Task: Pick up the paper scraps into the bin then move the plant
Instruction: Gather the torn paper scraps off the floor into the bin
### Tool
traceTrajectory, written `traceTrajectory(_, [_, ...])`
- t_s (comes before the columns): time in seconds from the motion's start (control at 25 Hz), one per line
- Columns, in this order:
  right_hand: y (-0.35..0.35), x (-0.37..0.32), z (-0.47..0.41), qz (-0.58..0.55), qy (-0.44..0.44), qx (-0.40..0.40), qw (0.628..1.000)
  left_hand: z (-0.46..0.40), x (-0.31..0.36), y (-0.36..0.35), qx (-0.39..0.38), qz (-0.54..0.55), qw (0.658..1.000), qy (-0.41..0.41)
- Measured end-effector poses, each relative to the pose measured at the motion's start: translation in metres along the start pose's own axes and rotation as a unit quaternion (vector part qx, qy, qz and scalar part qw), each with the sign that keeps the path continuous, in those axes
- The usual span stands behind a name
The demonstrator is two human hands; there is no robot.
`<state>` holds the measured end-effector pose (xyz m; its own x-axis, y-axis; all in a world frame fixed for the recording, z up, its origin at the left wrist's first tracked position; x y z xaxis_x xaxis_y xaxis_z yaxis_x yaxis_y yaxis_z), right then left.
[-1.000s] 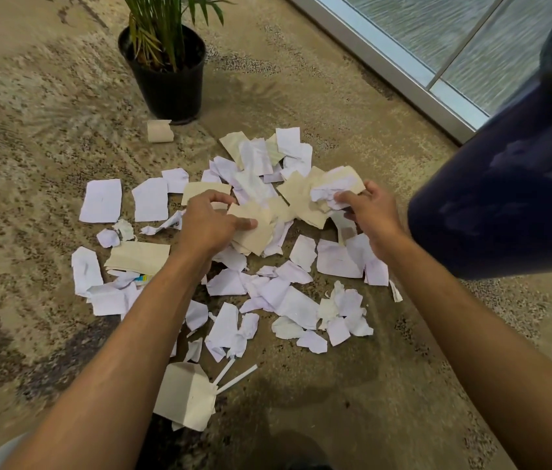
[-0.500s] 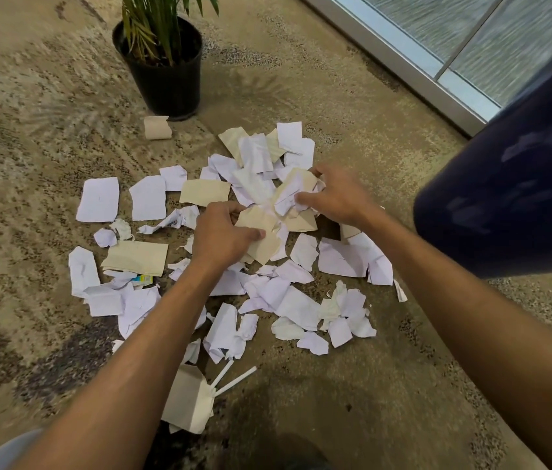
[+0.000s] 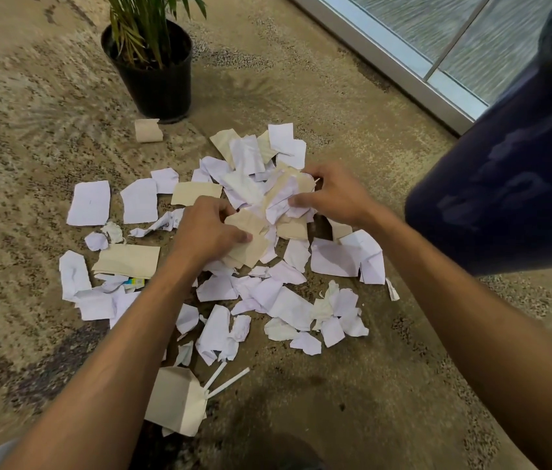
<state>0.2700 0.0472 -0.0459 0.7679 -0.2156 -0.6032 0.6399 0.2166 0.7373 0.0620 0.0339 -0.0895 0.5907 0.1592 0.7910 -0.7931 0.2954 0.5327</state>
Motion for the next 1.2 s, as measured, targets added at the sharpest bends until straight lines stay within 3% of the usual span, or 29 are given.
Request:
traceTrajectory(0.24, [0.028, -0.007, 0.022, -0.012, 0.025, 0.05, 0.998, 0.003, 0.011, 0.017, 0.005, 0.016, 1.0, 0.002])
traceTrajectory(0.48, [0.072, -0.019, 0.067, -0.075, 0.05, 0.196, 0.976, 0.038, 0.053, 0.037, 0.068, 0.115, 0.989, -0.068])
traceTrajectory(0.64, [0.125, -0.043, 0.114, -0.111, 0.085, 0.274, 0.951, 0.061, 0.125, 0.054, 0.078, 0.16, 0.971, -0.16])
traceTrajectory(0.88, [0.242, -0.061, 0.214, -0.049, 0.142, 0.491, 0.858, 0.091, 0.272, 0.058, 0.089, 0.184, 0.936, -0.287])
traceTrajectory(1.08, [0.32, -0.019, 0.273, -0.044, 0.09, 0.541, 0.835, 0.099, 0.378, 0.001, 0.085, 0.18, 0.929, -0.313])
traceTrajectory(1.2, [0.344, 0.019, 0.274, -0.068, 0.014, 0.501, 0.863, 0.103, 0.413, -0.046, 0.041, 0.126, 0.948, -0.288])
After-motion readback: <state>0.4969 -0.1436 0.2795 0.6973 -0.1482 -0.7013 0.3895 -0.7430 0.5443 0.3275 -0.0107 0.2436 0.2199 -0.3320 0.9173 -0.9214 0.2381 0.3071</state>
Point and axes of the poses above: each hand's wrist, its own z-axis away from the middle knuckle, its own y-axis out of the back of the hand, x = y × z, the point moved 6 cm from there along -z, towards the middle knuckle, and after that the axes turned 5 degrees about -y, right-handed, at the moved point
